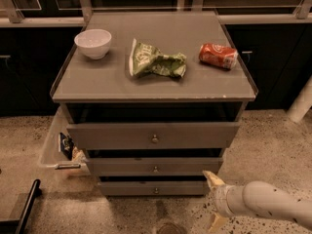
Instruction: Open bottom drawer
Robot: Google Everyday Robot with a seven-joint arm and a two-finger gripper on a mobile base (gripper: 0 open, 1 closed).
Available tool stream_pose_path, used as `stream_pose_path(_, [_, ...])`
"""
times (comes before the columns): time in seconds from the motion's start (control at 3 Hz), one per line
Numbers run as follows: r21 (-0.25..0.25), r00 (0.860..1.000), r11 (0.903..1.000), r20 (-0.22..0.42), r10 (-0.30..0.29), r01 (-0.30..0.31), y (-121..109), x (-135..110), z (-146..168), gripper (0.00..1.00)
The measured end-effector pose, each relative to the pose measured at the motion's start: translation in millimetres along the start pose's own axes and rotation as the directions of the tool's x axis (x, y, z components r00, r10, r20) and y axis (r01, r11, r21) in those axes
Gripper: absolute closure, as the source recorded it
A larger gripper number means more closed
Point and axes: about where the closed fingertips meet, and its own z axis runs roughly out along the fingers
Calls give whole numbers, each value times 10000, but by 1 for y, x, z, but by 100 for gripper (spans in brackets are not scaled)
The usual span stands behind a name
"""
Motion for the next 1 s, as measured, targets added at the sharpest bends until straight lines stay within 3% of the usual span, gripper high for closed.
stream_pose_path(0.33, [131,9999,9999,113,-25,24,3,3,11,0])
stream_pose_path(0.67, [377,9975,9973,307,-636,625,6,14,46,0])
stream_pose_path(1.0, [322,9886,9922,875,-1225,1201,14,23,89,0])
